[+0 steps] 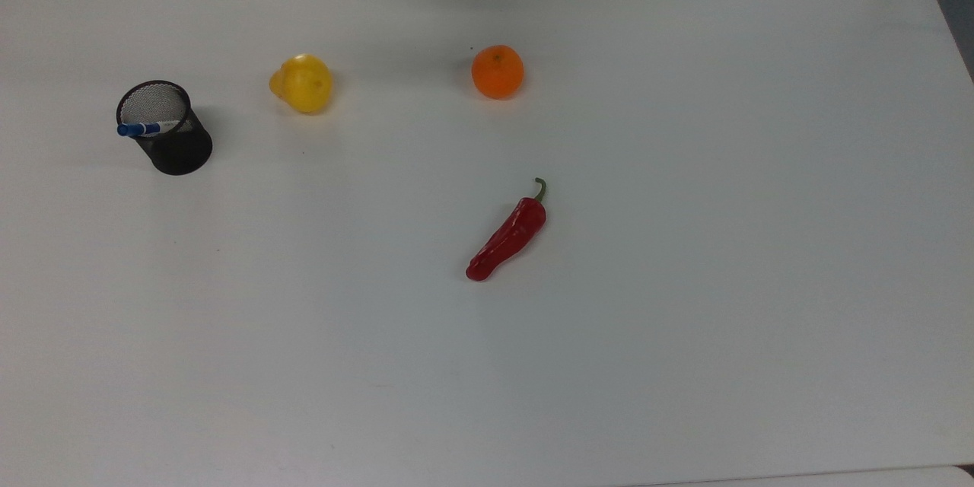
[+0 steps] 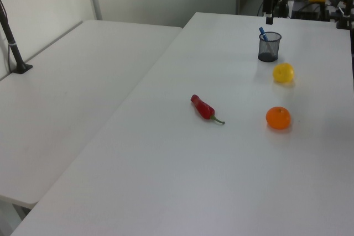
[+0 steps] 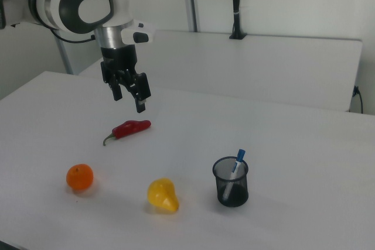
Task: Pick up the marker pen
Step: 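Move the open gripper over the black mesh pen cup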
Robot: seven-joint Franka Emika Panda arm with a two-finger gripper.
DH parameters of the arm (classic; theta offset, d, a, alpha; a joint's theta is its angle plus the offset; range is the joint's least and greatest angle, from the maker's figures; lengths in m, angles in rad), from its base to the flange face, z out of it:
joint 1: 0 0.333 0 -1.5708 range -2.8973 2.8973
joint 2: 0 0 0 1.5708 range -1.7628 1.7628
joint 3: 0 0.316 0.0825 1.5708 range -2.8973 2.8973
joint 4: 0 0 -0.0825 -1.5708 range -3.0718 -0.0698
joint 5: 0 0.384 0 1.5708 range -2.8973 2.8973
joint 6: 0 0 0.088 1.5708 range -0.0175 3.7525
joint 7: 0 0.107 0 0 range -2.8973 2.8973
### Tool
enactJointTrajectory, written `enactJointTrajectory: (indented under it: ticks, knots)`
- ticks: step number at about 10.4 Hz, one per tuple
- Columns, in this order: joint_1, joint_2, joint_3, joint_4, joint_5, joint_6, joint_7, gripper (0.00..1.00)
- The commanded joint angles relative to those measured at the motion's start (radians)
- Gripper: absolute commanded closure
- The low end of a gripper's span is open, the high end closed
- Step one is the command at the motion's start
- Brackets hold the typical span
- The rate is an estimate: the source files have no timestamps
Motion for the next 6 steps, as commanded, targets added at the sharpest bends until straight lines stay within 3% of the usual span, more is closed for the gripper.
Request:
enactJointTrajectory:
  ticks: [1,6]
  knots:
    - [-0.026,0.002,-0.001,0.032,-0.008,-0.019,0.001,0.0]
    - [-0.026,0.005,-0.002,0.032,-0.007,-0.018,-0.004,0.0]
